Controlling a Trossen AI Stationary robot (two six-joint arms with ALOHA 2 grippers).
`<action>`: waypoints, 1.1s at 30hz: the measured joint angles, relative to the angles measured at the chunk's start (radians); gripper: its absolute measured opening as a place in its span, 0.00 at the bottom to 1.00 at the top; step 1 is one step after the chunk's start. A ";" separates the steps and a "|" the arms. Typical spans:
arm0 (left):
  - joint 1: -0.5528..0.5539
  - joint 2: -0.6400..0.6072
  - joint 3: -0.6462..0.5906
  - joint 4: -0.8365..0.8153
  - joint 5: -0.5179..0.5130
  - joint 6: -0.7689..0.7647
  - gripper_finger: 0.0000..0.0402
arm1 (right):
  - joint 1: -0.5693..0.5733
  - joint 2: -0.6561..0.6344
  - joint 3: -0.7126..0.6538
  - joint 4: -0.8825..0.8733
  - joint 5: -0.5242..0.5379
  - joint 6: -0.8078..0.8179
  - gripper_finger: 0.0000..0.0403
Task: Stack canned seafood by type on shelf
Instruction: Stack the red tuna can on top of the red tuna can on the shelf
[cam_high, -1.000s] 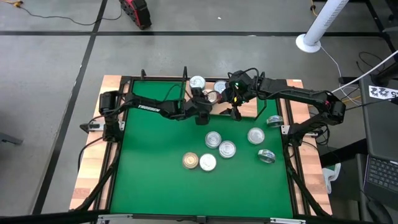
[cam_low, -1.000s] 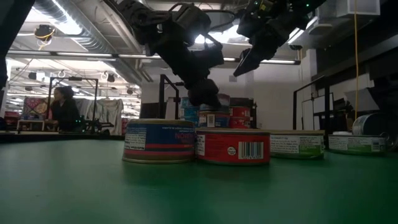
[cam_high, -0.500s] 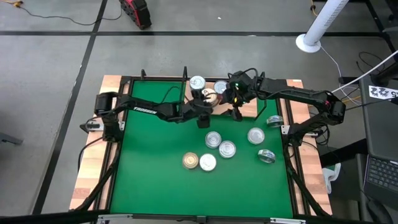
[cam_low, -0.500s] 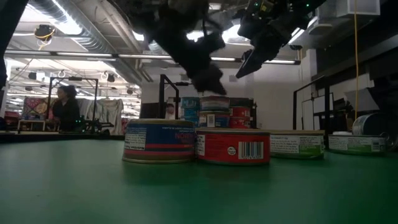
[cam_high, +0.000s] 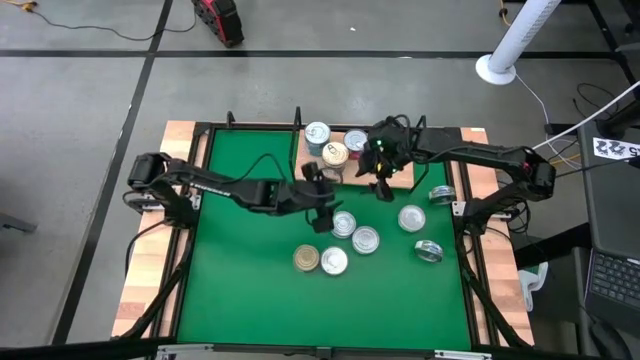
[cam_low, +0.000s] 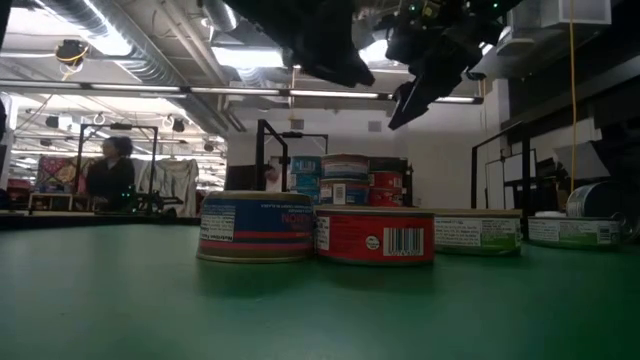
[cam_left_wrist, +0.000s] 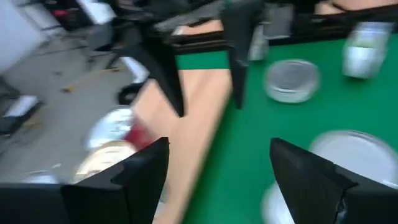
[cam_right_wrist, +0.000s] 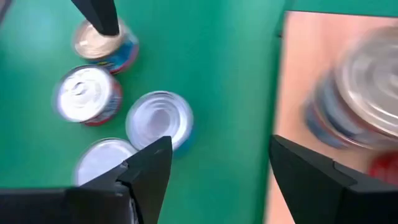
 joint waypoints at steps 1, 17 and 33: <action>-0.012 0.000 0.000 -0.006 0.024 -0.006 0.68 | 0.020 0.000 0.000 -0.003 0.000 0.000 0.66; -0.125 0.016 0.000 -0.067 0.173 -0.064 0.68 | 0.439 0.000 0.000 -0.129 0.397 0.120 0.66; -0.198 0.121 0.001 -0.046 0.297 -0.200 0.68 | 0.652 0.000 -0.119 0.004 0.420 0.287 0.66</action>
